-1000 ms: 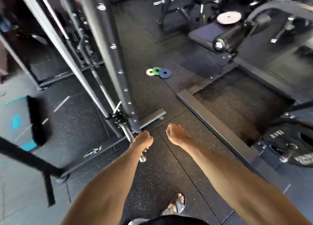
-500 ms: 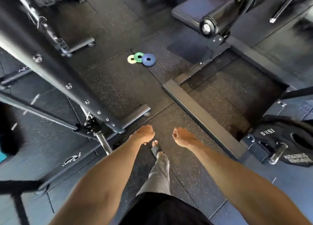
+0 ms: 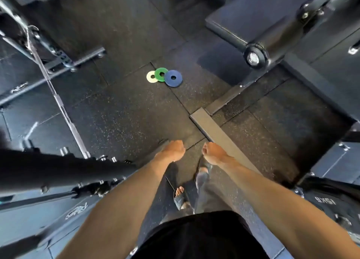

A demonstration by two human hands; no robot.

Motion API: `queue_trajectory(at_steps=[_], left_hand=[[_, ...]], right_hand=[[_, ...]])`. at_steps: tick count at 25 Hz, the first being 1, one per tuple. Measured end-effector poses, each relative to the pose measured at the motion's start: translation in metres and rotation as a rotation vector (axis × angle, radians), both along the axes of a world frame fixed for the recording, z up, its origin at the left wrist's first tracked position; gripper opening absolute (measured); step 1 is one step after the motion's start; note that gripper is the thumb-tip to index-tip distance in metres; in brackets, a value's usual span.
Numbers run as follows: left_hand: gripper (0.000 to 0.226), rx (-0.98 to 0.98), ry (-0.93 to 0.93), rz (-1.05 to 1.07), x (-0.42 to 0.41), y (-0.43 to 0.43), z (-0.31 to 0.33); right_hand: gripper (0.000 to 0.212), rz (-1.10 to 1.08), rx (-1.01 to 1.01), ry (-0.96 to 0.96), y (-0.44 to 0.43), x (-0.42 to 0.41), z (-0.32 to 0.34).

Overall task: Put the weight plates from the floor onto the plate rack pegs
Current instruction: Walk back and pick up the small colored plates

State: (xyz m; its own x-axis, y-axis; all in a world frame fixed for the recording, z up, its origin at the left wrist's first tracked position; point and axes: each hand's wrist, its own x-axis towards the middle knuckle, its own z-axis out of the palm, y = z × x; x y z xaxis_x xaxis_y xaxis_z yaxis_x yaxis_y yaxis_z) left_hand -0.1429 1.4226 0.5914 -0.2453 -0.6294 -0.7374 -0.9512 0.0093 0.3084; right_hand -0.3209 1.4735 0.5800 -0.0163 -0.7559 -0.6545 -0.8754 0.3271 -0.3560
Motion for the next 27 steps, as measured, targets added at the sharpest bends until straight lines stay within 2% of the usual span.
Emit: queue_trajectory(at_steps=[4,14,22,27], left_hand=[[0.033,-0.029,-0.010,0.103,-0.014,-0.095,-0.012],[0.029,-0.064,0.046,0.328,-0.035,-0.315,-0.003],[0.032,0.024,0.007,0.278,0.001,-0.483,-0.056],[0.031,0.077,0.060,0.236,0.020,-0.582,-0.083]], right_hand=[[0.025,0.040,0.020,-0.039,-0.109,-0.016,-0.026],[0.028,0.189,0.014,-0.073,-0.363,-0.019,-0.021],[0.029,0.156,0.039,-0.037,-0.524,0.007,-0.056],[0.028,0.100,0.087,-0.005,-0.619,0.030,-0.071]])
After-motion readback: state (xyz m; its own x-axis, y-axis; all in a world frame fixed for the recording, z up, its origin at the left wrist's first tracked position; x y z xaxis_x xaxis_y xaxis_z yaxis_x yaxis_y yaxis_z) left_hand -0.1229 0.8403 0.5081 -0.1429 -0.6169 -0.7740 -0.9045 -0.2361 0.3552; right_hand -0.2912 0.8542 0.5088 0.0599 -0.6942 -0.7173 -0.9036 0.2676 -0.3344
